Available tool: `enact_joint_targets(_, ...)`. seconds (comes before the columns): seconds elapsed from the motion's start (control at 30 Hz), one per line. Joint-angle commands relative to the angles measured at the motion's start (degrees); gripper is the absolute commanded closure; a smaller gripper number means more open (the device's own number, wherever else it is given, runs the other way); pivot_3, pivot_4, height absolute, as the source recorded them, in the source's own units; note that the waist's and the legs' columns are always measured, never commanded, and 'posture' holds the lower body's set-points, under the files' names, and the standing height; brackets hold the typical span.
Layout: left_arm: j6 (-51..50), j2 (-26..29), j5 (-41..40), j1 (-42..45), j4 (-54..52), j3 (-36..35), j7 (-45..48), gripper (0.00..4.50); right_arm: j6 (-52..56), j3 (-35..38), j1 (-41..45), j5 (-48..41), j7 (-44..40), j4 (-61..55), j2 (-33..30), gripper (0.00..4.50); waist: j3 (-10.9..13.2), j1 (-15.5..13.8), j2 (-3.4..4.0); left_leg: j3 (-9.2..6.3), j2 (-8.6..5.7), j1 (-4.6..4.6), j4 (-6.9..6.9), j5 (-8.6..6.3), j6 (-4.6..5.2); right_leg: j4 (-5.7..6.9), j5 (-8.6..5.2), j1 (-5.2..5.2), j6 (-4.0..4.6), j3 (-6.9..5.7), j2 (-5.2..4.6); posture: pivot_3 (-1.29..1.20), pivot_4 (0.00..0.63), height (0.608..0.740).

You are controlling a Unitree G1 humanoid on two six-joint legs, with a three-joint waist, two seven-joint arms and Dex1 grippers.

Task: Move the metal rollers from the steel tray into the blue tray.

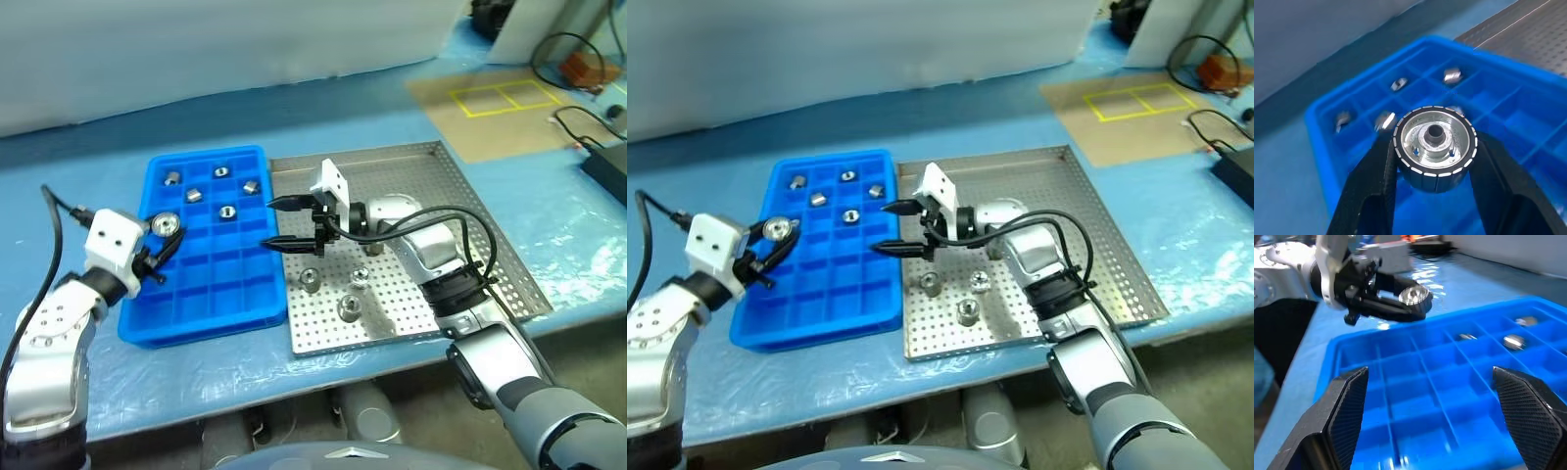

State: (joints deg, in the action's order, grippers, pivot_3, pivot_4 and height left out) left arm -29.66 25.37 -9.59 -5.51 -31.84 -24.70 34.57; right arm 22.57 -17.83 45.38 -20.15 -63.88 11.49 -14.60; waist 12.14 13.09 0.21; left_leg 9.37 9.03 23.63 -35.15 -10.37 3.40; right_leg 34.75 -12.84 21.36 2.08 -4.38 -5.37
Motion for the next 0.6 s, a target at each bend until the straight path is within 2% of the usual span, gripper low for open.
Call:
enact_joint_targets(0.03, -0.29, 0.19, -1.55, -2.34, -2.34, -2.3, -2.15, 2.78, -2.6, 0.07, 2.34, 0.52, -2.41, 1.17, 0.96, 0.36, 0.01, -2.36, 0.01, 0.0, 0.02, -0.02, 0.01, 0.02, -0.04, 0.04, 0.0, -0.01, 0.01, 0.0, 0.0, -0.27, 0.15, 0.74)
enact_joint_targets(0.17, 0.53, 0.67, -2.03, -1.59, 0.52, -1.72, -3.93, 2.78, -3.41, 0.64, 3.17, 1.16, -2.77, 2.87, 1.68, 0.36, 0.01, -6.93, 0.02, 0.1, 0.12, -0.2, 0.07, 0.11, -0.24, 0.12, 0.0, -0.02, 0.01, 0.16, 0.09, -0.28, 0.15, 0.74)
enact_joint_targets(0.27, 1.13, 0.75, -3.63, 1.24, 2.14, -0.18, -4.02, 2.78, -2.89, 0.82, 1.79, 1.32, -2.3, 1.28, 1.28, 0.36, 0.0, -9.26, 0.0, 0.32, 0.13, -0.38, 0.18, 0.19, -0.38, 0.2, 0.01, 0.04, 0.02, 0.54, 0.19, -0.3, 0.15, 0.74)
enact_joint_targets(0.4, 1.07, 0.93, -4.24, 3.86, 3.82, 2.33, -4.13, 2.78, -2.06, 1.0, 0.16, 1.49, -1.55, -0.74, 0.36, 0.36, -0.03, -10.31, -0.05, 0.67, 0.12, -0.42, 0.28, 0.23, -0.44, 0.31, 0.02, 0.31, 0.03, 0.96, 0.23, -0.33, 0.15, 0.74)
enact_joint_targets(0.6, 1.18, 2.89, -5.67, 6.1, 6.64, 5.27, -2.14, 2.78, -1.15, 1.79, -0.95, 1.55, 0.04, -2.47, -0.58, 0.36, -0.1, -10.0, -0.17, 0.93, 0.19, -0.32, 0.43, 0.31, -0.56, 0.66, 0.02, 0.92, 0.04, 1.34, 0.35, -0.37, 0.15, 0.74)
